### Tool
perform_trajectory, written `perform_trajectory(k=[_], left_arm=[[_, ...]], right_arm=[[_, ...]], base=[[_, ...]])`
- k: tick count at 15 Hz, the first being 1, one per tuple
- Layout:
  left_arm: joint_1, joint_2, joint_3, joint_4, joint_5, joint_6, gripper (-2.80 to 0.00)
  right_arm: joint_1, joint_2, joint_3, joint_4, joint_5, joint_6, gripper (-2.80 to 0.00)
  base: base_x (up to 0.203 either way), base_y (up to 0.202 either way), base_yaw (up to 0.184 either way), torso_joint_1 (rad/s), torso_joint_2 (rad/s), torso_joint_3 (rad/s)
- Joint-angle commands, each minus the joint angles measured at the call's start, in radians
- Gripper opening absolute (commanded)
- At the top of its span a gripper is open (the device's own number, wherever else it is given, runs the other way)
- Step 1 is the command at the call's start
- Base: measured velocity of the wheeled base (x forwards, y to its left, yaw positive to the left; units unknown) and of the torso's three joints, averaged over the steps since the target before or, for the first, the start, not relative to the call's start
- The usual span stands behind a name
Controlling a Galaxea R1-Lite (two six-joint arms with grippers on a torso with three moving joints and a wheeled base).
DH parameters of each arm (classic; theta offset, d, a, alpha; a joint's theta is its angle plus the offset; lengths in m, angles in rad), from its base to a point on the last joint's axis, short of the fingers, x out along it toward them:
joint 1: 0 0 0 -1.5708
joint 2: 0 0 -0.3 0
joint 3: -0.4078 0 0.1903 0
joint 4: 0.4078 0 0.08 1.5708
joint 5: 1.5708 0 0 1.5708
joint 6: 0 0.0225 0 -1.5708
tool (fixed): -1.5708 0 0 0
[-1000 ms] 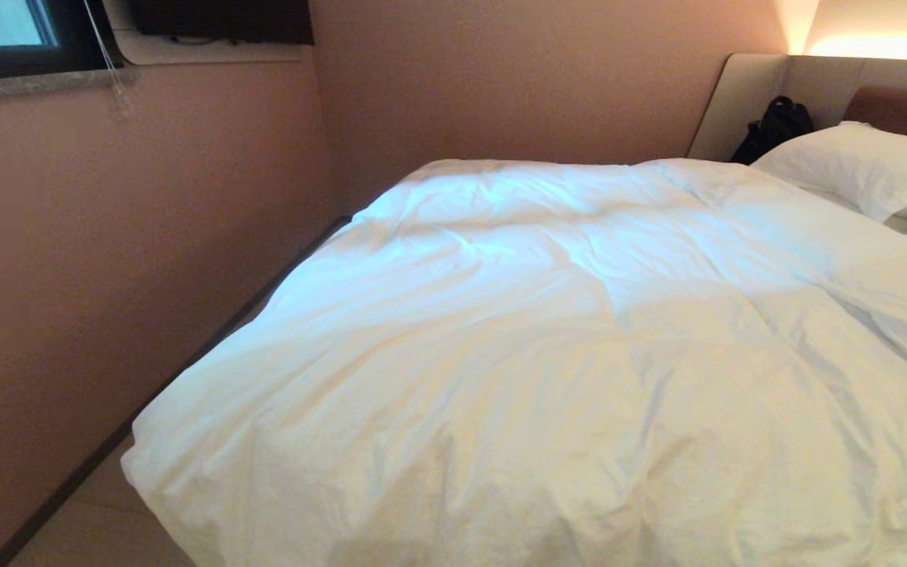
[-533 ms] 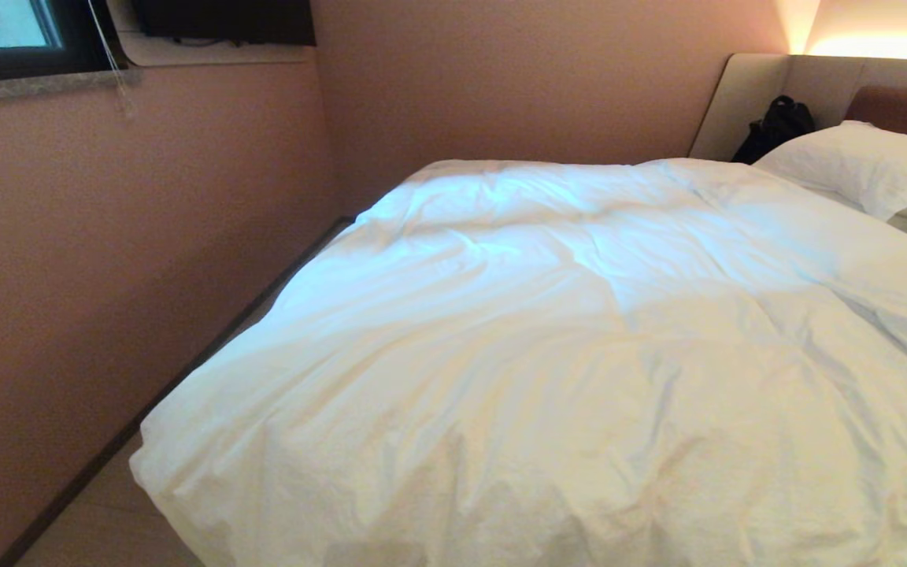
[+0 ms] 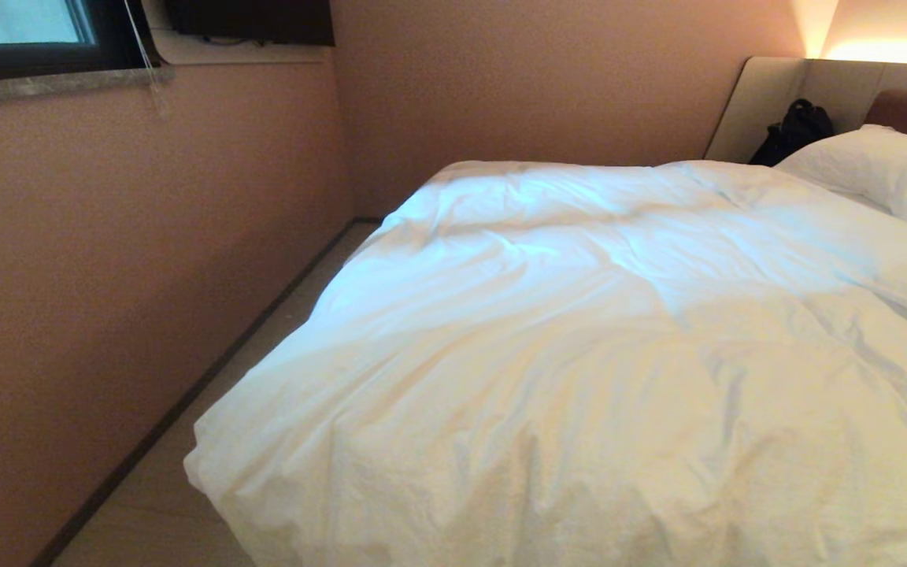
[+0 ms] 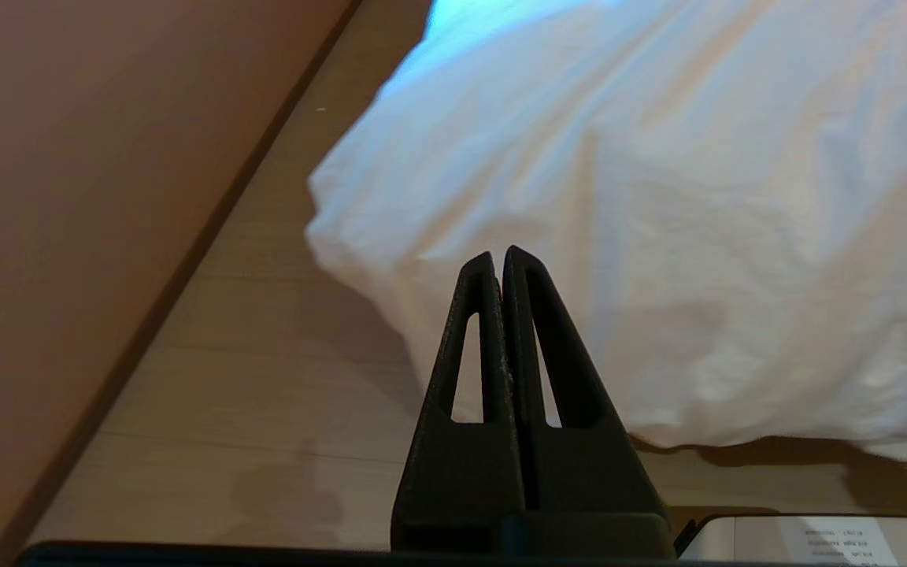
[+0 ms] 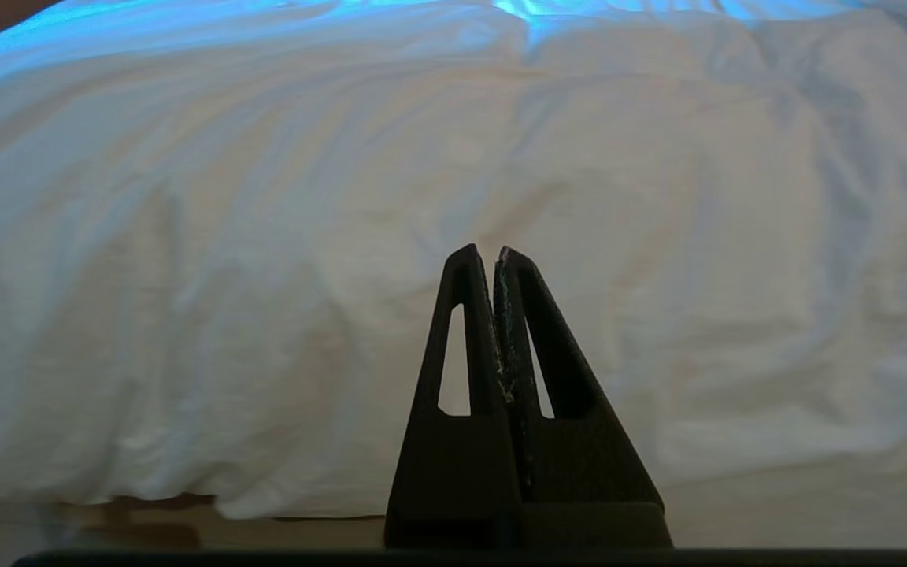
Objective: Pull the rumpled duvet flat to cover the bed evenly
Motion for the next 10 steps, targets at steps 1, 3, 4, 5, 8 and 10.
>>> perform_trajectory(k=[1, 3, 4, 5, 8, 10], left_arm=[[0.000, 0.000, 0.000, 0.001, 0.000, 0.000, -2.80], [0.000, 0.000, 0.001, 0.000, 0.000, 0.000, -2.80], [0.000, 0.000, 0.000, 0.000, 0.000, 0.000, -2.80], [0.000, 0.000, 0.000, 0.001, 0.000, 0.000, -2.80], [0.000, 0.000, 0.000, 0.001, 0.000, 0.000, -2.80], [0.000, 0.000, 0.001, 0.001, 0.000, 0.000, -2.80]], right_arm=[[0.001, 0.001, 0.000, 0.001, 0.000, 0.000, -2.80], [0.001, 0.001, 0.000, 0.001, 0.000, 0.000, -2.80], [0.001, 0.001, 0.001, 0.001, 0.000, 0.000, -2.80], [0.001, 0.001, -0.001, 0.001, 0.000, 0.000, -2.80], [0.001, 0.001, -0.001, 0.001, 0.000, 0.000, -2.80], [0.001, 0.001, 0.001, 0.001, 0.000, 0.000, -2.80]], base=[[0.000, 0.195, 0.002, 0.002, 0.00, 0.000], [0.000, 0.196, 0.001, 0.002, 0.00, 0.001], [0.000, 0.192, -0.003, 0.002, 0.00, 0.000], [0.000, 0.198, -0.001, 0.006, 0.00, 0.002], [0.000, 0.195, -0.001, 0.005, 0.00, 0.001], [0.000, 0.197, -0.001, 0.000, 0.00, 0.004]])
